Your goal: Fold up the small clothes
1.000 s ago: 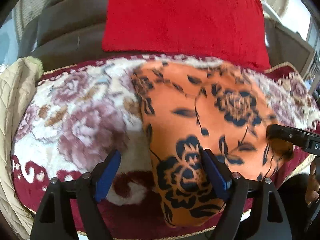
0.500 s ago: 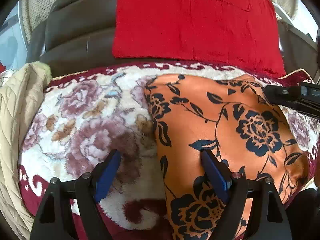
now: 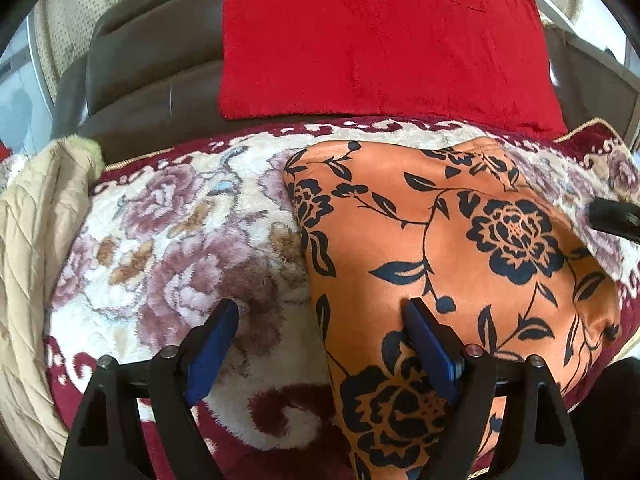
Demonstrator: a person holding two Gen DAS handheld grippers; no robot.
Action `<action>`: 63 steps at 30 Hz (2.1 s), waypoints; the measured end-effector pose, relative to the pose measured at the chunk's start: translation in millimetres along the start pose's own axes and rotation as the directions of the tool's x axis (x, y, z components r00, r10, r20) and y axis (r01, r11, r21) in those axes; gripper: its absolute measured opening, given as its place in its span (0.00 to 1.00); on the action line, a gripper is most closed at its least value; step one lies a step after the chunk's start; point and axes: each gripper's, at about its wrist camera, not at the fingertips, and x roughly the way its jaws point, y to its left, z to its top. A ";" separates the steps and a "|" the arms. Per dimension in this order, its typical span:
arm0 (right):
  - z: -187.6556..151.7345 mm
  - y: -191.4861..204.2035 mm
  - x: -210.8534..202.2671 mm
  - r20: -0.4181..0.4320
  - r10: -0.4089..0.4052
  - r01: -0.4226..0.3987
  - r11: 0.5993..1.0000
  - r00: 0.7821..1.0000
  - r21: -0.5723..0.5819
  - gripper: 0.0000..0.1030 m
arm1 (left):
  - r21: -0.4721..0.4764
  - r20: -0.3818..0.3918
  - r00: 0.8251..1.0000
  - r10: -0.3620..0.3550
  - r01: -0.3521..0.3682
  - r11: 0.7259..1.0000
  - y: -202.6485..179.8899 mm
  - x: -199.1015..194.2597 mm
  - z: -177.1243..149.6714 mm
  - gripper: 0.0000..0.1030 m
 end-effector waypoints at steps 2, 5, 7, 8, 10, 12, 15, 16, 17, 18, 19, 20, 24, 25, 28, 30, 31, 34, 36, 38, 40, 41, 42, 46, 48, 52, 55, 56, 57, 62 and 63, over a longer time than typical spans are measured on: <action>-17.3 5.6 -15.0 0.023 -0.013 0.014 0.999 1.000 -0.037 0.33 | 0.015 0.005 1.000 0.017 -0.017 1.000 -4.0 -3.3 -2.2 0.84; -41.3 9.6 -17.8 0.028 -0.061 0.063 0.995 0.998 -0.083 0.33 | 0.028 0.007 1.000 0.030 -0.030 0.999 -7.6 -5.2 -4.4 0.85; -52.3 6.3 -4.4 -0.007 -0.082 0.081 0.993 0.997 -0.085 0.32 | 0.035 0.009 0.999 0.035 -0.035 0.999 -8.7 -5.5 -5.5 0.87; -57.8 1.6 8.5 -0.041 -0.107 0.103 0.991 0.993 -0.081 0.33 | 0.039 0.007 0.999 0.038 -0.039 0.998 -9.4 -5.1 -6.6 0.90; -62.8 -6.3 24.7 -0.055 -0.113 0.109 0.992 0.992 -0.069 0.34 | 0.041 0.004 0.999 0.036 -0.036 0.999 -8.9 -3.7 -8.5 0.90; -61.4 -6.4 23.9 -0.043 -0.110 0.107 0.992 0.993 -0.067 0.35 | 0.030 0.007 1.000 0.024 -0.024 0.999 -6.4 -4.7 -9.8 0.90; -57.3 -5.3 16.2 -0.069 -0.108 0.104 0.993 0.992 -0.056 0.35 | -0.005 -0.004 1.000 0.004 -0.004 1.000 -0.6 -8.0 -10.1 0.90; -56.5 -4.7 11.3 -0.068 -0.107 0.103 0.993 0.992 -0.051 0.35 | -0.016 0.000 1.000 0.007 -0.007 1.000 1.1 -10.7 -10.1 0.90; -55.7 -2.0 5.5 -0.068 -0.107 0.104 0.993 0.992 -0.047 0.35 | -0.028 0.006 1.000 0.019 -0.019 0.999 3.0 -14.9 -9.9 0.90; -56.1 -0.7 -0.1 -0.067 -0.107 0.104 0.994 0.992 -0.045 0.35 | -0.035 0.015 0.999 0.042 -0.041 0.999 4.1 -19.8 -9.8 0.90; -55.9 1.7 -5.4 -0.063 -0.108 0.105 0.993 0.992 -0.047 0.35 | -0.035 0.023 0.998 0.060 -0.059 0.998 3.8 -23.6 -9.2 0.90; -56.2 5.0 -13.8 -0.053 -0.108 0.105 0.993 0.993 -0.053 0.35 | -0.028 0.043 0.994 0.103 -0.102 0.994 2.8 -31.7 -8.7 0.90; -54.8 22.3 -50.7 0.014 -0.123 0.124 0.988 0.992 -0.095 0.35 | -0.042 0.044 0.976 0.216 -0.214 0.976 -0.6 -54.0 -10.9 0.90; -53.8 26.8 -60.9 0.034 -0.124 0.127 0.987 0.992 -0.101 0.35 | -0.042 0.046 0.972 0.232 -0.231 0.972 -1.6 -59.7 -11.8 0.90; -51.0 35.6 -83.0 0.079 -0.124 0.132 0.986 0.989 -0.104 0.36 | -0.038 0.099 0.956 0.277 -0.274 0.961 -7.9 -88.5 -14.8 0.90; -50.1 41.5 -97.4 0.110 -0.128 0.139 0.985 0.986 -0.099 0.50 | -0.047 0.135 0.952 0.275 -0.271 0.961 -8.7 -109.2 -13.3 0.90; -49.7 44.1 -103.8 0.125 -0.136 0.148 0.984 0.983 -0.095 0.60 | -0.055 0.157 0.949 0.274 -0.268 0.962 -8.3 -120.4 -11.5 0.90; -50.6 50.3 -123.4 0.188 -0.147 0.165 0.983 0.971 -0.084 0.69 | -0.077 0.229 0.931 0.282 -0.272 0.959 -6.4 -154.5 -3.3 0.90; -50.0 54.8 -132.6 0.205 -0.154 0.176 0.980 0.967 -0.090 0.69 | -0.092 0.271 0.920 0.284 -0.268 0.959 -6.5 -176.2 1.2 0.90; -49.1 57.5 -142.9 0.219 -0.142 0.163 0.983 0.965 -0.082 0.69 | -0.105 0.299 0.911 0.283 -0.263 0.959 -6.5 -193.8 4.1 0.90; -46.3 61.5 -152.3 0.235 -0.132 0.153 0.985 0.963 -0.074 0.69 | -0.116 0.324 0.903 0.282 -0.258 0.959 -6.3 -211.8 7.1 0.90; -45.2 63.6 -156.4 0.242 -0.131 0.152 0.986 0.962 -0.072 0.69 | -0.121 0.335 0.899 0.282 -0.255 0.959 -6.0 -219.9 8.2 0.90; -44.6 65.7 -160.8 0.249 -0.130 0.152 0.986 0.960 -0.068 0.69 | -0.126 0.350 0.893 0.282 -0.254 0.959 -6.5 -229.6 9.3 0.90; -42.4 74.4 -179.4 0.275 -0.122 0.144 0.988 0.954 -0.061 0.69 | -0.148 0.386 0.875 0.292 -0.253 0.956 -9.0 -260.2 12.3 0.90; -42.5 78.3 -187.6 0.290 -0.120 0.142 0.988 0.950 -0.057 0.69 | -0.154 0.400 0.870 0.289 -0.247 0.957 -10.3 -272.9 13.5 0.90; -45.0 87.8 -202.9 0.323 -0.124 0.151 0.987 0.938 -0.061 0.69 | -0.171 0.425 0.859 0.285 -0.233 0.957 -10.5 -290.5 15.2 0.90; -49.9 99.4 -215.0 0.358 -0.148 0.188 0.979 0.922 -0.079 0.69 | -0.186 0.445 0.848 0.287 -0.225 0.956 -11.3 -303.2 16.0 0.90; -50.9 102.5 -218.7 0.370 -0.156 0.201 0.976 0.916 -0.085 0.69 | -0.190 0.450 0.845 0.289 -0.226 0.955 -11.5 -305.5 15.5 0.90; -52.2 105.4 -222.4 0.383 -0.166 0.215 0.972 0.909 -0.090 0.69 | -0.192 0.459 0.840 0.291 -0.226 0.955 -11.6 -309.9 15.2 0.90; -56.2 122.5 -245.9 0.456 -0.235 0.307 0.947 0.858 -0.090 0.69 | -0.186 0.481 0.834 0.270 -0.205 0.961 -13.6 -322.7 14.0 0.90; -56.7 124.9 -249.7 0.468 -0.244 0.320 0.943 0.849 -0.090 0.69 | -0.183 0.485 0.832 0.267 -0.202 0.962 -14.9 -324.9 14.2 0.90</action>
